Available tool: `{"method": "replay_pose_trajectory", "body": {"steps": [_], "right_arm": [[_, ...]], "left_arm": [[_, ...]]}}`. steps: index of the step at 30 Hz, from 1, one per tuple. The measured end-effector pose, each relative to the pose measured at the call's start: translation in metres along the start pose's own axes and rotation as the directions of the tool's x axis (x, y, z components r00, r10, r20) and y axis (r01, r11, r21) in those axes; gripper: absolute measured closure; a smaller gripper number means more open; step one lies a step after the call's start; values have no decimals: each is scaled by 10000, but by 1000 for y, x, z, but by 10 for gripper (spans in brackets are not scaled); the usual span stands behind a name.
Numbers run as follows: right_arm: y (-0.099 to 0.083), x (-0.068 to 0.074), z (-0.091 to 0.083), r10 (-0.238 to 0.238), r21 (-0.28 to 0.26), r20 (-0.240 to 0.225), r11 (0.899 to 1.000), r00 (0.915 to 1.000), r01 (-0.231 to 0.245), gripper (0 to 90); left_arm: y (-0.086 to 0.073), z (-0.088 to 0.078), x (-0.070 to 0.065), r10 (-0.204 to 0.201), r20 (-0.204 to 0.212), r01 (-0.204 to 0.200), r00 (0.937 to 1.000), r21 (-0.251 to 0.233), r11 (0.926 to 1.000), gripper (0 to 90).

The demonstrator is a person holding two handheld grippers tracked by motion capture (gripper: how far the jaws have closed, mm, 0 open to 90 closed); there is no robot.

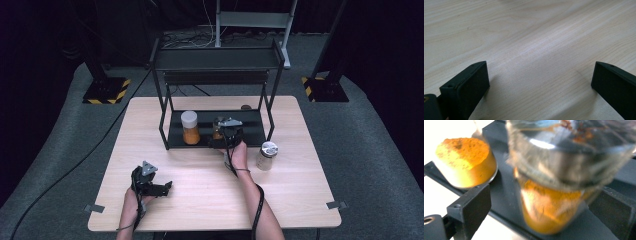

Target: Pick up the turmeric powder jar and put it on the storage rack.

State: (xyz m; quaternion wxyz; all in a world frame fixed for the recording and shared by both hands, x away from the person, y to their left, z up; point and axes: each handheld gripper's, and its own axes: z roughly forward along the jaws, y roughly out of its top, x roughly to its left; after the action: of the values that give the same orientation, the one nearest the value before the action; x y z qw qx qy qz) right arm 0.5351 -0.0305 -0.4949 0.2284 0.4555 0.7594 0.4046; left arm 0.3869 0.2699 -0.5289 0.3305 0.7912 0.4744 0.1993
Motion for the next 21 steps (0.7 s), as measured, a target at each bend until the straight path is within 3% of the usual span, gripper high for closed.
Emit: {"method": "replay_pose_trajectory", "body": {"steps": [10, 21], "right_arm": [[-16, 13, -29, -471, 196, 76, 9987, 9989, 470, 27], [-40, 29, -68, -759, -83, -356, 9971, 9965, 757, 26]], "left_arm": [[0, 0, 0, 4, -1, -4, 10000, 3, 10000, 10], [0, 0, 0, 9, -4, -9, 10000, 2, 10000, 11]]}}
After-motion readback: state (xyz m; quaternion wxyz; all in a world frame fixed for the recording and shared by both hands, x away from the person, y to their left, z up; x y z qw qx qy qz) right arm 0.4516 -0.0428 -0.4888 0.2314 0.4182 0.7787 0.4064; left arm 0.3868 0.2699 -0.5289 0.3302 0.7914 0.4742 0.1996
